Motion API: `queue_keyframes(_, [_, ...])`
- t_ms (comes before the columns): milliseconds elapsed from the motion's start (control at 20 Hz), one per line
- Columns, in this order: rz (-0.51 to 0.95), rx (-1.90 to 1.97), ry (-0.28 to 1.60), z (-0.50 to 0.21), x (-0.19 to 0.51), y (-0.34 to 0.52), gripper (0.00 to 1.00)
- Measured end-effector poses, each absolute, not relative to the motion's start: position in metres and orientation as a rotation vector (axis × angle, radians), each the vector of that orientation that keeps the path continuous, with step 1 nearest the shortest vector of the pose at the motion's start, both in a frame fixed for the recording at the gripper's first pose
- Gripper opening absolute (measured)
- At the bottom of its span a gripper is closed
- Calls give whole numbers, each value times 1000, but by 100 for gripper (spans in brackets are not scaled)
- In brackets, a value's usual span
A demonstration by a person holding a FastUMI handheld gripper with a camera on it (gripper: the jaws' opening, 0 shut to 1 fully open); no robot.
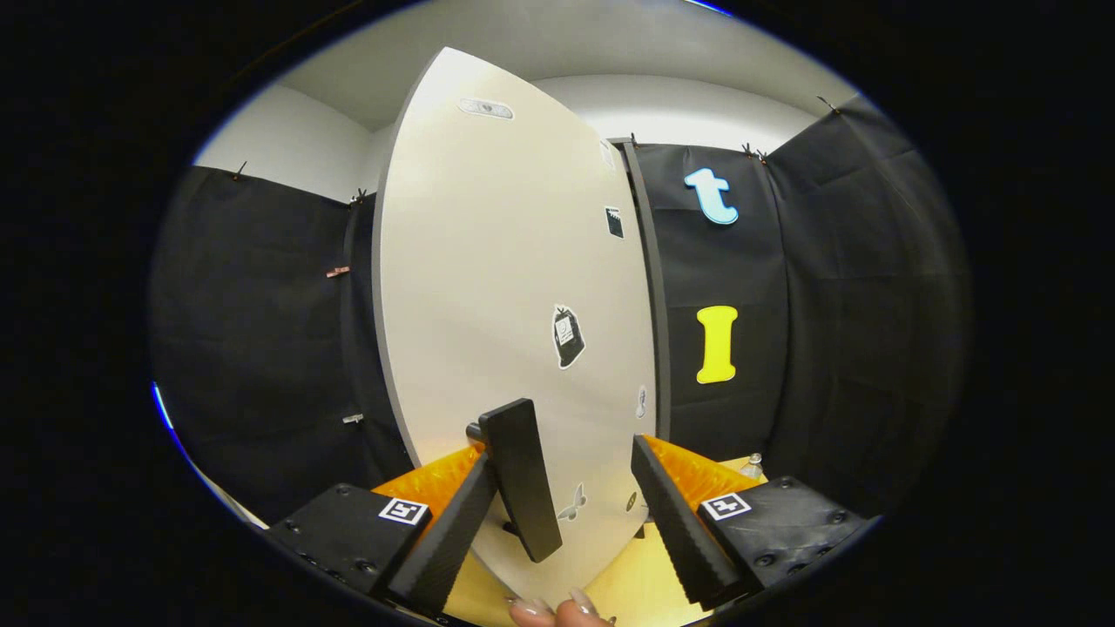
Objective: Open the shoe cabinet door, grab the shoes and put them into the shoe cabinet, then close the shoe cabinet door.
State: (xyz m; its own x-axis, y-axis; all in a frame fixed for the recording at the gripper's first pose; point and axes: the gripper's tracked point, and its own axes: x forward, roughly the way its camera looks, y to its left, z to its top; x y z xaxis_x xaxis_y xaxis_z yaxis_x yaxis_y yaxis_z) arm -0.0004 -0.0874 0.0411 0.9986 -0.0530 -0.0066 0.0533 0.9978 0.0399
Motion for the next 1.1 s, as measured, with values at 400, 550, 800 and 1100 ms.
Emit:
queue_keyframes(400, [-13,11,-17,35,33,-21,98])
queue_keyframes(550, [-6,5,-17,33,36,-13,99])
queue_keyframes(800, [-8,-7,-14,33,39,-7,98])
queue_keyframes(1100, [-15,-23,-12,33,42,-2,98])
